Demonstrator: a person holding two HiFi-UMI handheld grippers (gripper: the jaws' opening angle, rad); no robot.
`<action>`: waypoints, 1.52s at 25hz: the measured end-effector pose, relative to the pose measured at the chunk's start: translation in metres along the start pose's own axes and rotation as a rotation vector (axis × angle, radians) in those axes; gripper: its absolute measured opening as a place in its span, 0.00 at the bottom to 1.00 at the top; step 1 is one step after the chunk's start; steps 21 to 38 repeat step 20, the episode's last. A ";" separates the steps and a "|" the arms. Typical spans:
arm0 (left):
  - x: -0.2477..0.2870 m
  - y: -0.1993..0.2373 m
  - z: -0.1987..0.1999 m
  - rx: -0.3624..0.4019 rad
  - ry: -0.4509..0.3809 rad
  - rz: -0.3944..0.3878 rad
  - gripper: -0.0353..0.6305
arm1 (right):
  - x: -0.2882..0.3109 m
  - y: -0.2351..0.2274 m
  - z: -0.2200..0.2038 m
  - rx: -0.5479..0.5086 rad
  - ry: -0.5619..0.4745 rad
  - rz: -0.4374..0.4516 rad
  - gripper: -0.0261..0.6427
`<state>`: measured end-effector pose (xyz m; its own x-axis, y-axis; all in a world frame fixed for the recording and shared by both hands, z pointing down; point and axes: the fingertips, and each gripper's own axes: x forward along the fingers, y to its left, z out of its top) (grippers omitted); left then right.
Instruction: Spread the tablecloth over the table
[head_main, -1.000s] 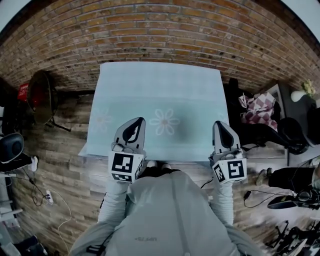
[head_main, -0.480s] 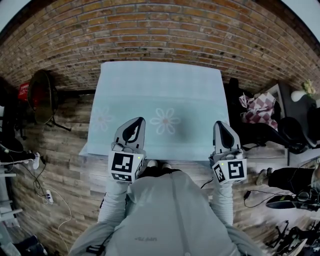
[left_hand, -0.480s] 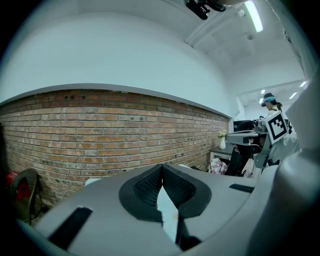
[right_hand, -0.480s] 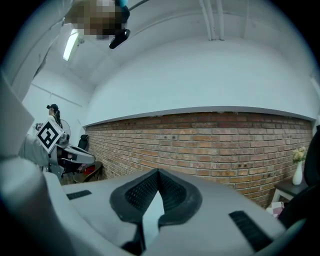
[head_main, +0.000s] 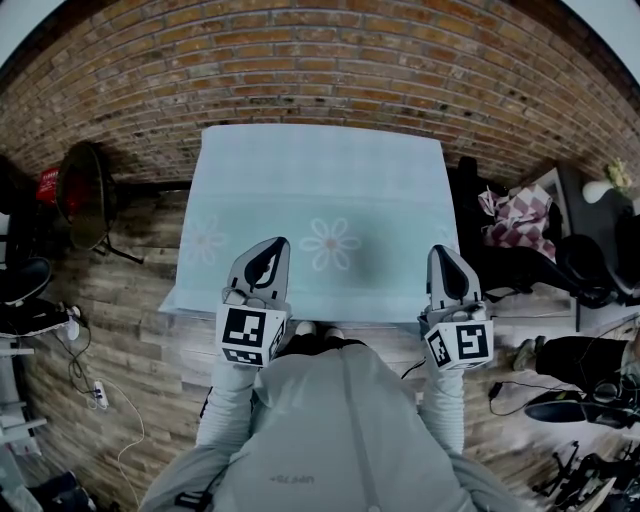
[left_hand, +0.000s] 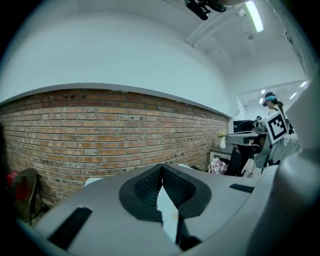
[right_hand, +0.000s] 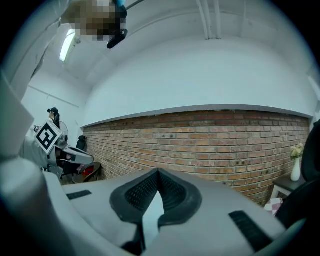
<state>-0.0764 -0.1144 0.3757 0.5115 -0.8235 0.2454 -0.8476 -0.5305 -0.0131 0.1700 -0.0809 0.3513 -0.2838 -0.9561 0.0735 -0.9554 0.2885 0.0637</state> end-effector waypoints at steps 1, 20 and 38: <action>-0.001 0.001 -0.001 0.000 0.000 0.002 0.09 | -0.001 -0.001 0.000 0.001 0.000 -0.004 0.07; -0.008 0.022 0.011 -0.078 -0.022 -0.008 0.09 | -0.005 -0.001 0.001 0.018 -0.009 -0.009 0.07; -0.008 0.022 0.011 -0.078 -0.022 -0.008 0.09 | -0.005 -0.001 0.001 0.018 -0.009 -0.009 0.07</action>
